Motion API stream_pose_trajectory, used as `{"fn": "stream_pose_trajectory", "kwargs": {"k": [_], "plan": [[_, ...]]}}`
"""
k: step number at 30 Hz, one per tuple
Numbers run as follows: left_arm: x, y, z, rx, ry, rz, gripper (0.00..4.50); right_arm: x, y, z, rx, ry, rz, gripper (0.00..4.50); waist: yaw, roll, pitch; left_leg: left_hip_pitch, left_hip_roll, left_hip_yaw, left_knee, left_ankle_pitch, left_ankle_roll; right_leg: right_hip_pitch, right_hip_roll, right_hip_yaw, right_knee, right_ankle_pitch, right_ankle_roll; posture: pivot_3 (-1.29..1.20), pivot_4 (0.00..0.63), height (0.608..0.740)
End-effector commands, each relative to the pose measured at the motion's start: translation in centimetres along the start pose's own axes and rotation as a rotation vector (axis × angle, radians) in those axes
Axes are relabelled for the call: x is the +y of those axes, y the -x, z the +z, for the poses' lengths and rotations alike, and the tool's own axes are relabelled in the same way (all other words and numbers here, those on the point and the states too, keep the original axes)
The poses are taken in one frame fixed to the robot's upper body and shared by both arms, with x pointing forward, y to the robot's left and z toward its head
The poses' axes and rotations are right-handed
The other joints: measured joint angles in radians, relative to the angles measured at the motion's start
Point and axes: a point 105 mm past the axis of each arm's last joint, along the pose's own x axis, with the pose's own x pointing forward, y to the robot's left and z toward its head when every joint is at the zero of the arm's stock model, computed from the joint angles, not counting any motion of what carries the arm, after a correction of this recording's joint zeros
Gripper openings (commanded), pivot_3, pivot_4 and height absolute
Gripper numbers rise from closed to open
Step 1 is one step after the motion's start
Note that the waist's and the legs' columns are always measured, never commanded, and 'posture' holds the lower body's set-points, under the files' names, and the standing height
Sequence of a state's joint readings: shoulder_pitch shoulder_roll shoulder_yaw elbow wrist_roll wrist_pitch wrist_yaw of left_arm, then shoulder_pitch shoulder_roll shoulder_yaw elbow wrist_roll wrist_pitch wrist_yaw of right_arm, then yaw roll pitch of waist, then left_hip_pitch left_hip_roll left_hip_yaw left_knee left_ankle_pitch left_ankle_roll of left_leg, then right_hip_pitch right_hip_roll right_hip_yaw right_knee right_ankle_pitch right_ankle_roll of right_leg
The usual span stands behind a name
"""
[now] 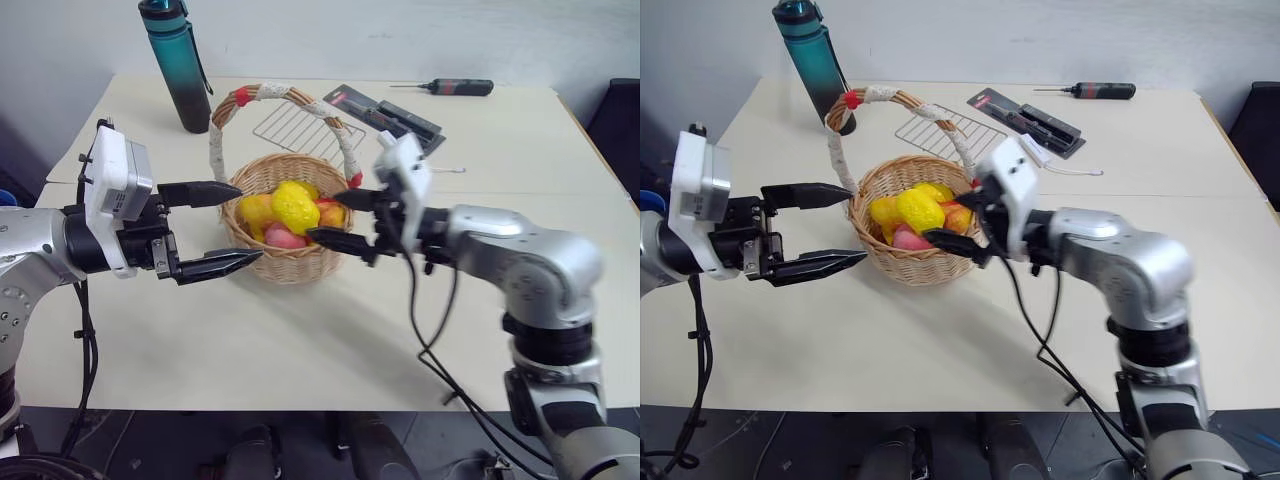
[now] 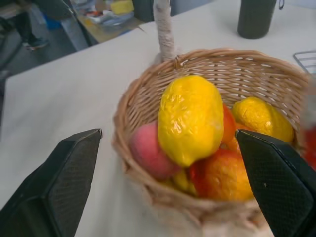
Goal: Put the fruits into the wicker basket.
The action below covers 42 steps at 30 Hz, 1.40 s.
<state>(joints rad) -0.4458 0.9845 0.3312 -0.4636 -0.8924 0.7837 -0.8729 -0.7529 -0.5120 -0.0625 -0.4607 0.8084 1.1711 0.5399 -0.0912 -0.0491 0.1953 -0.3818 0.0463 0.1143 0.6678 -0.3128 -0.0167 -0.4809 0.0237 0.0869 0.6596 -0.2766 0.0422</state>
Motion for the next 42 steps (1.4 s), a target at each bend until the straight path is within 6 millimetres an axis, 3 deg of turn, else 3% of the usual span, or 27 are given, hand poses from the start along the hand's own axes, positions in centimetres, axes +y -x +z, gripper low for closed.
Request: {"fn": "stream_pose_trajectory", "kwargs": {"k": [1, 4, 8, 19, 23, 31, 33, 36, 42], "plan": [[0.2, 0.1, 0.7, -0.013, -0.046, -0.004, 4.50, 0.2, 3.0, 0.6, -0.012, 0.017, -0.010, 4.45, 0.002, 0.000, 0.000, 0.001, 0.000, 0.000, 0.000, 0.000, 0.000, 0.001, 0.000, 0.000, 0.000, 0.000, 0.000, 0.00, 0.150, 0.740], [0.5, 0.5, 0.9, -0.016, -0.050, 0.003, 4.50, -1.6, 6.2, 0.5, 0.005, 0.067, -0.160, 4.45, 0.006, 0.000, 0.000, 0.002, 0.000, 0.000, -0.001, 0.000, 0.001, 0.001, 0.000, 0.001, 0.000, 0.000, 0.000, 0.00, 0.150, 0.740], [0.7, 0.4, 1.1, -0.029, -0.053, 0.009, 4.50, -2.7, 6.2, 0.4, -0.030, 0.077, -0.240, 4.45, -0.005, 0.000, 0.000, 0.005, 0.000, 0.002, -0.001, 0.000, 0.001, 0.003, 0.002, 0.003, 0.000, 0.000, 0.000, 0.00, 0.150, 0.740], [0.9, -0.2, 1.1, -0.021, -0.077, 0.032, 4.50, -5.1, -3.2, 0.1, -0.192, 0.040, -0.271, 4.45, -0.023, 0.000, 0.000, 0.007, 0.000, 0.003, -0.003, 0.006, -0.002, 0.003, 0.003, 0.004, 0.002, 0.003, -0.003, 0.00, 0.150, 0.740], [0.6, -0.2, 1.2, -0.021, -0.078, 0.032, 4.50, -5.9, -4.6, 0.1, -0.219, 0.037, -0.297, 3.52, -0.021, 0.000, 0.000, 0.007, 0.001, 0.003, -0.004, 0.006, -0.003, 0.002, 0.003, 0.003, 0.003, 0.004, -0.003, 0.00, 0.150, 0.740], [0.6, -0.4, 1.2, -0.026, -0.074, 0.045, 4.50, -5.5, -4.8, 0.6, -0.249, 0.079, -0.278, 0.79, -0.021, 0.000, 0.000, 0.006, 0.001, 0.004, -0.003, 0.005, -0.001, 0.002, 0.002, 0.003, 0.001, 0.004, -0.003, 0.00, 0.150, 0.740], [0.7, -0.5, 1.3, -0.032, -0.071, 0.040, 4.50, -5.0, -4.2, 1.1, -0.279, 0.141, -0.254, 0.21, -0.021, 0.000, 0.000, 0.006, 0.001, 0.004, -0.003, 0.005, -0.002, 0.002, 0.002, 0.003, 0.002, 0.004, -0.003, 0.00, 0.150, 0.740], [0.7, -0.5, 1.5, -0.044, -0.046, 0.034, 4.50, -4.6, -1.4, 2.5, -0.343, 0.183, -0.196, 0.19, -0.018, 0.000, 0.000, 0.006, 0.001, 0.003, -0.004, 0.006, -0.003, 0.002, 0.002, 0.002, 0.002, 0.004, -0.003, 0.00, 0.150, 0.740], [0.6, -0.6, 1.7, -0.065, -0.030, 0.011, 4.50, -8.4, 8.2, 4.2, -0.287, 0.316, -0.349, 0.19, 0.006, 0.000, 0.000, 0.006, 0.000, 0.003, -0.003, 0.005, -0.001, 0.003, 0.002, 0.002, 0.000, 0.004, -0.003, 0.00, 0.150, 0.740]]}}
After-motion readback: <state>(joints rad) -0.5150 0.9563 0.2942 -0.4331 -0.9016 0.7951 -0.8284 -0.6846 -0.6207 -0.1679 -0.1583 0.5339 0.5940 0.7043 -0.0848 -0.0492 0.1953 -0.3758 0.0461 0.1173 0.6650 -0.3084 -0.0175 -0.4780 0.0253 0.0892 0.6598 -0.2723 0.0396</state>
